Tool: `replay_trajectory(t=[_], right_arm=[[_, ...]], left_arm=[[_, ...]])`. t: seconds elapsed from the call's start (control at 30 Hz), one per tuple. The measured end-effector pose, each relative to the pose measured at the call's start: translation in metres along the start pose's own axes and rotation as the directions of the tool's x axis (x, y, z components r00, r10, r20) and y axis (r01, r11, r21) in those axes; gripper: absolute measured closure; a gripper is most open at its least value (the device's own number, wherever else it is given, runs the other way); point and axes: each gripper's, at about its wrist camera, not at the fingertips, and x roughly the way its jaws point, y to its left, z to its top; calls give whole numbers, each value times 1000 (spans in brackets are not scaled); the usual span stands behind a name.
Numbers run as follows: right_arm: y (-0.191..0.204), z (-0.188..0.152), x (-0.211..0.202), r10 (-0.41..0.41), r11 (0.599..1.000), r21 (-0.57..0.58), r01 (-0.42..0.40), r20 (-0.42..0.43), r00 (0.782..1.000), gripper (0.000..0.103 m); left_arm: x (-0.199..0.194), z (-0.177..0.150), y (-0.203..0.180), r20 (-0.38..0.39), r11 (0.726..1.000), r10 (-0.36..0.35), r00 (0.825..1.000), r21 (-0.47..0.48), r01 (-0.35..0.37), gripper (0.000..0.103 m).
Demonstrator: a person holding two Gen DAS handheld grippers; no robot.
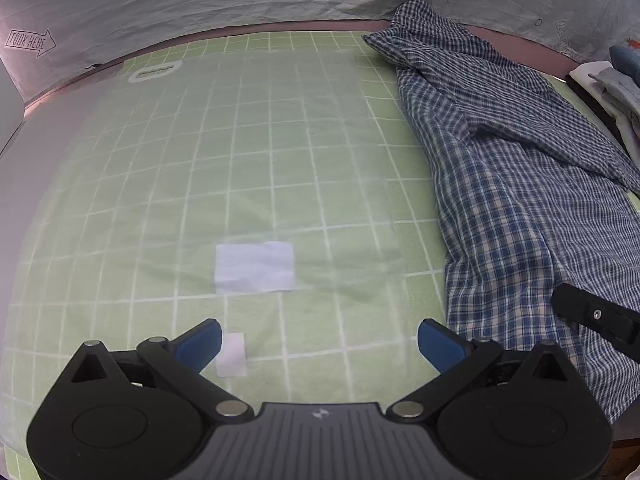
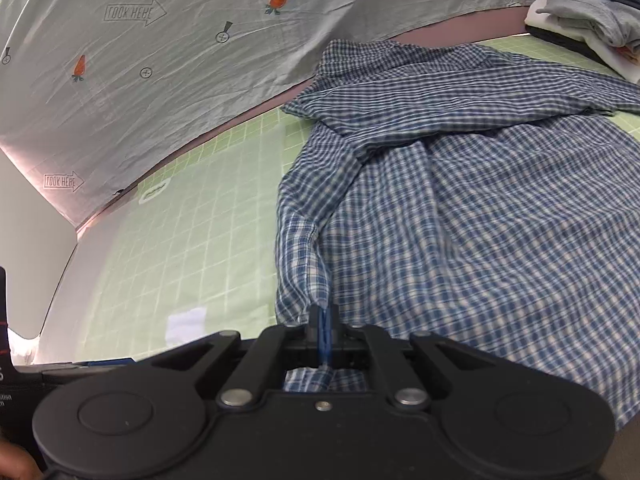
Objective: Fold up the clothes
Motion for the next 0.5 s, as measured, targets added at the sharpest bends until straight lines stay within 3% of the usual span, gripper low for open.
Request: replay_trajectory(t=[0.3,0.5], right_arm=[[-69,29,-12,-85,992,-92,84,0,996,102],[-88,31,15,-107,978,-189,89,-88,990,101]], left_arm=[[7,-3,-56,-28,999,-6,1000,-39,5,0],[7,-2,-73,-36,998,37,999,-56,-39,0]])
